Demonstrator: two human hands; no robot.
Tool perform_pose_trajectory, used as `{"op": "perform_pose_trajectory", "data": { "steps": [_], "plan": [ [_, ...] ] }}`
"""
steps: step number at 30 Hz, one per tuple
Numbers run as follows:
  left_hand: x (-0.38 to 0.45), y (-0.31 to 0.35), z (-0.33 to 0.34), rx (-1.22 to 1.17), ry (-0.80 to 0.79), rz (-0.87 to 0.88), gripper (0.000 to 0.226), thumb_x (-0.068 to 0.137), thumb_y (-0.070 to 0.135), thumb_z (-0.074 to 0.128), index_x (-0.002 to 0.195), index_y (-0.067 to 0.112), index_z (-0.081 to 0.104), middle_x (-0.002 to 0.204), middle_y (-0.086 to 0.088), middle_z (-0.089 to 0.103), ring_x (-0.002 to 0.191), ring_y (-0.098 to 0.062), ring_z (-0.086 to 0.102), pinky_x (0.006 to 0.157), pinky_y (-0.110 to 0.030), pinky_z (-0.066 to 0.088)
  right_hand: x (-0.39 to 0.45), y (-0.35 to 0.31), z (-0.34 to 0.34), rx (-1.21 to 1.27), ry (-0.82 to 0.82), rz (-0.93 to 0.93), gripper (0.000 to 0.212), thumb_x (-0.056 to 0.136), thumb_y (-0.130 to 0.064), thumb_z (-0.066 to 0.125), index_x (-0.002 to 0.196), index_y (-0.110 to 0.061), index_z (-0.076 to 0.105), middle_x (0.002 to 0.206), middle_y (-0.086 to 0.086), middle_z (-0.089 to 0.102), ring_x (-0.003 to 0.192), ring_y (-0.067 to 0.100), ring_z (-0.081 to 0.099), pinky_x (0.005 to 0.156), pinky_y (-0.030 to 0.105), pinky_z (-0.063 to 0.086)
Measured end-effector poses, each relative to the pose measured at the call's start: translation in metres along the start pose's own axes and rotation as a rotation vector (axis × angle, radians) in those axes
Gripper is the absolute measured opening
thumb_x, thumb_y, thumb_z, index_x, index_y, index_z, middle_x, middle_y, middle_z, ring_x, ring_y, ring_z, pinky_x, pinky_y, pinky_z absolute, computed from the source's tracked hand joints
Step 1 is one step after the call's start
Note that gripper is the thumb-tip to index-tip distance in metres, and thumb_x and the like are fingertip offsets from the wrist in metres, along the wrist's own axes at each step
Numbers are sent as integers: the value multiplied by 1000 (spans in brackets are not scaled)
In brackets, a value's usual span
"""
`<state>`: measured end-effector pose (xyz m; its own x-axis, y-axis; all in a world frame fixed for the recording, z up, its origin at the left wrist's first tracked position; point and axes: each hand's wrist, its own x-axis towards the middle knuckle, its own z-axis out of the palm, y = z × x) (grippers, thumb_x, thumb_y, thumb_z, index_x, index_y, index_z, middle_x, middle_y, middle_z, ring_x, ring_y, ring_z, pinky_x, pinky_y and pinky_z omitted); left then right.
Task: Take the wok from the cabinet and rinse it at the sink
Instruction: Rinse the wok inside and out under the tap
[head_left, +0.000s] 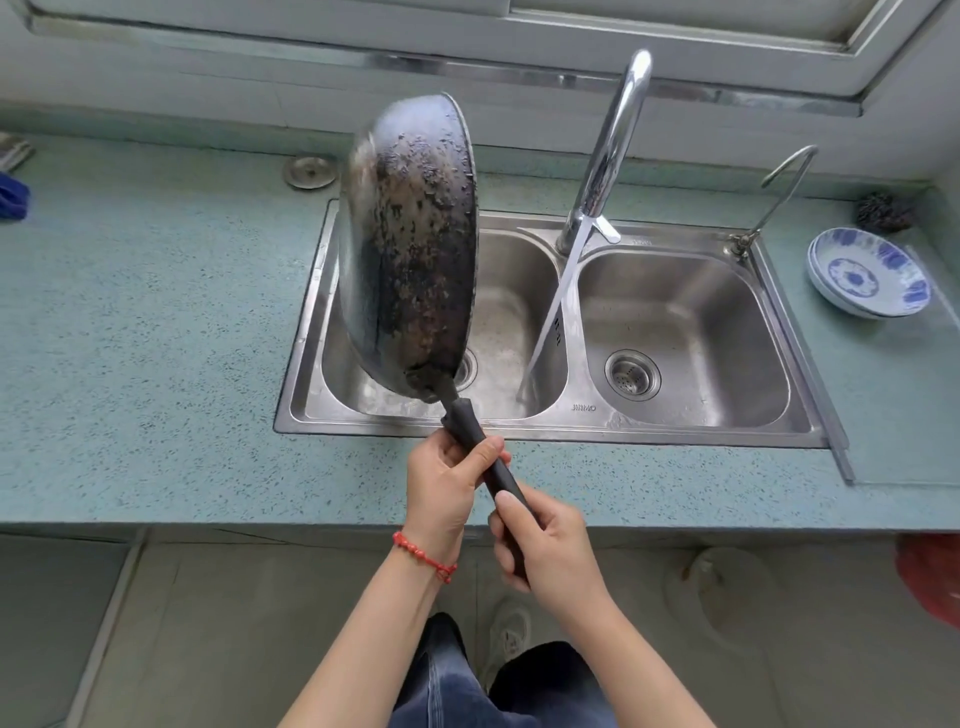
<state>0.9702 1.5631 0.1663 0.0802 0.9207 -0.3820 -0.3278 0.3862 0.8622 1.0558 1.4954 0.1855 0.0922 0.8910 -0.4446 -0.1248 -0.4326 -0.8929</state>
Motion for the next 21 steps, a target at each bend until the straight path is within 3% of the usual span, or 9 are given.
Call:
{"op": "perform_pose_trajectory", "data": {
  "steps": [4,9,14,18,21],
  "plan": [
    [1,-5,0,-1,-9,-11,11,78,-3,62,74,6,57,52,2,66,56,-8,64,59,-21,52,0,-1,-5,161,-27,99,24,93,-12,47,70,-7,49,57,1,49,38,9,38,33,15,27],
    [2,-8,0,-102,-18,-64,5,78,-2,60,79,1,56,54,0,67,57,-9,65,56,-20,52,0,-3,-9,243,-72,139,13,91,-9,51,79,-5,51,62,4,47,40,9,40,34,16,28],
    [3,-11,5,-94,-48,-86,3,79,2,59,80,0,57,57,0,68,58,-9,65,54,-20,50,0,-8,-12,288,-70,167,4,89,-3,51,91,0,52,59,4,49,41,10,41,32,18,31],
    [5,-11,11,-39,-54,-78,6,81,3,59,76,4,58,55,1,68,55,-8,63,58,-28,43,1,-15,-10,383,-45,231,6,90,1,44,90,2,51,58,6,49,39,10,42,30,18,32],
    [6,-14,15,2,-58,-80,9,81,3,59,73,6,59,54,2,67,52,-7,61,59,-31,42,4,-16,-11,501,-39,291,10,91,0,41,99,1,48,56,6,50,39,9,43,29,17,32]
  ]
}}
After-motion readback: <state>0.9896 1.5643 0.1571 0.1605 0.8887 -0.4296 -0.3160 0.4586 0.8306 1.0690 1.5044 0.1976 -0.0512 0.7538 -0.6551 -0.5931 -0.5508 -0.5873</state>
